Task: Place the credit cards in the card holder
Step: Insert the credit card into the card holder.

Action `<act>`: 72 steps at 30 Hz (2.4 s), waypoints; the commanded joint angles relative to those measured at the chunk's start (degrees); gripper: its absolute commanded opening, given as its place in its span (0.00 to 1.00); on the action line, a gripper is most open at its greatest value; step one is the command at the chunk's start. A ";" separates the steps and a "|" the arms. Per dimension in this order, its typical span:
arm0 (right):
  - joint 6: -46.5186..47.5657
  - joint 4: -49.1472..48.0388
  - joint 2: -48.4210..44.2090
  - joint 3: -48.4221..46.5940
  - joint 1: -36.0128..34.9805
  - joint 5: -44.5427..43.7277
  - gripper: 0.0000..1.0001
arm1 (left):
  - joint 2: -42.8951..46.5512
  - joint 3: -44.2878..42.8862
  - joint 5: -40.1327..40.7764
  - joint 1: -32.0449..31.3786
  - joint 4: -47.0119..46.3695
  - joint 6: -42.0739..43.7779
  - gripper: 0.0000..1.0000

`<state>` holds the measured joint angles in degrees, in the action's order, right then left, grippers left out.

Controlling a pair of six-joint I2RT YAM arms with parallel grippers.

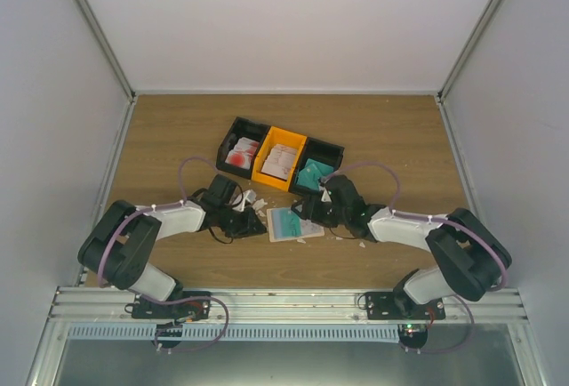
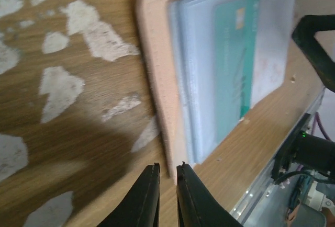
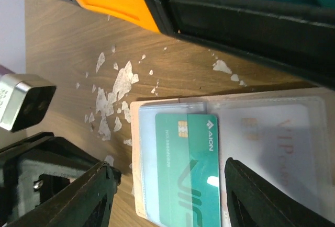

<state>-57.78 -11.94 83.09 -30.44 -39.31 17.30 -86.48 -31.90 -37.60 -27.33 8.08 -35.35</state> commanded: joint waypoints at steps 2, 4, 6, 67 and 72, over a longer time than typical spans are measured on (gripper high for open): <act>3.60 8.19 -0.71 -2.58 -0.44 -3.83 0.58 | 2.09 0.80 -4.43 -0.44 -5.71 -0.60 0.15; 3.79 7.30 -0.10 -2.44 -0.45 -2.30 0.57 | 1.65 1.11 -6.08 -0.44 -7.23 -1.37 0.15; 4.18 6.80 0.98 -2.61 -0.49 -1.27 0.56 | 1.28 1.14 -6.58 -0.44 -7.85 -1.68 0.15; 24.90 29.92 -10.77 -15.79 3.84 -8.51 0.48 | 12.65 -1.64 9.30 -3.08 -1.02 -0.28 0.34; 34.88 41.79 -14.13 -26.20 8.07 -10.57 0.57 | 19.79 -1.71 14.02 -3.00 -0.67 -1.80 0.51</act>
<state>-34.17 15.73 71.02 -50.06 -33.71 11.57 -70.87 -32.95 -28.82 -30.24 7.86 -36.58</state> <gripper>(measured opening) 0.548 0.465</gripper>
